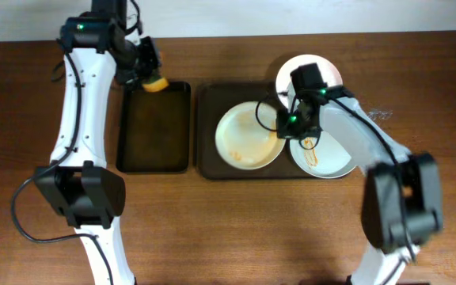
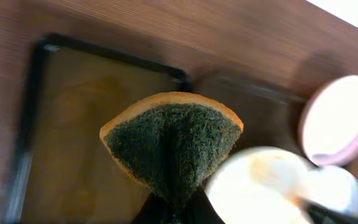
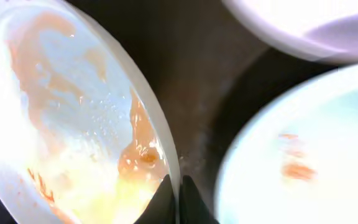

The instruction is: Clean dirty plates on tray and stack at the side

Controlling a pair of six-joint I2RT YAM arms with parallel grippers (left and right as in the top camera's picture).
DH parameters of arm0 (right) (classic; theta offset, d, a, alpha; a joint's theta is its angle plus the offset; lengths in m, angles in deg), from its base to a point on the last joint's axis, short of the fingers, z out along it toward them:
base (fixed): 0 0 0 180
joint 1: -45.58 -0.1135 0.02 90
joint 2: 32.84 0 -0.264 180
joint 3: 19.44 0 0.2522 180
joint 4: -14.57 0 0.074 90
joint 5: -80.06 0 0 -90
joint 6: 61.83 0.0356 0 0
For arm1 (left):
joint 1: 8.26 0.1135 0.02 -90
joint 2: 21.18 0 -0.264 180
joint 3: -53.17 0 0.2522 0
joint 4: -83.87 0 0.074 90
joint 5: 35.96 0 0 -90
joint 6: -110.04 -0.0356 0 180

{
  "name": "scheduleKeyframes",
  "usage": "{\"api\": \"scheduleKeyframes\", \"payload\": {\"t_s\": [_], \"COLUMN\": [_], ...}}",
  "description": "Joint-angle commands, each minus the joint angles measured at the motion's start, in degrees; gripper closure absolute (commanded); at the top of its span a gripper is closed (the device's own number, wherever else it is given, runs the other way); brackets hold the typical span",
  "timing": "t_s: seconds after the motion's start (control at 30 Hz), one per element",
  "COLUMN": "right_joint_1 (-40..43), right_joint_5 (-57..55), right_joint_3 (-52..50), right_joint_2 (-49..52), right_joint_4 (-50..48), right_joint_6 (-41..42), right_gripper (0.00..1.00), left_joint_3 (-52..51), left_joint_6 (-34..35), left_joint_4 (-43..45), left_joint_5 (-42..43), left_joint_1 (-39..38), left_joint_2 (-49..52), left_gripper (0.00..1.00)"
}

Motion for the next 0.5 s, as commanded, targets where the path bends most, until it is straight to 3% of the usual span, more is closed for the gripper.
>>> {"api": "scheduleKeyframes", "payload": {"t_s": [0.0,0.23,0.47], "right_joint_1": [-4.09,-18.12,-20.61], "right_joint_5": [-20.61,-54.9,-58.73], "right_joint_3": [0.39,0.39,0.37], "right_joint_2": [-10.36,-12.66,-11.89], "right_joint_4": [0.17,-1.11,-5.66], "right_joint_6": [-0.66,-0.63,1.79], "right_gripper": [0.96,0.96,0.96], "left_joint_3": [-0.15,-0.17,-0.17], "left_joint_6": [-1.11,-1.11,-0.87], "left_joint_4": [1.62,4.0,3.78], "left_joint_5": [-6.29,-6.25,-6.19], "left_joint_1": [-0.5,-0.5,-0.68], "left_joint_2": [0.46,0.59,0.68], "left_gripper": [1.0,1.0,1.0]}}
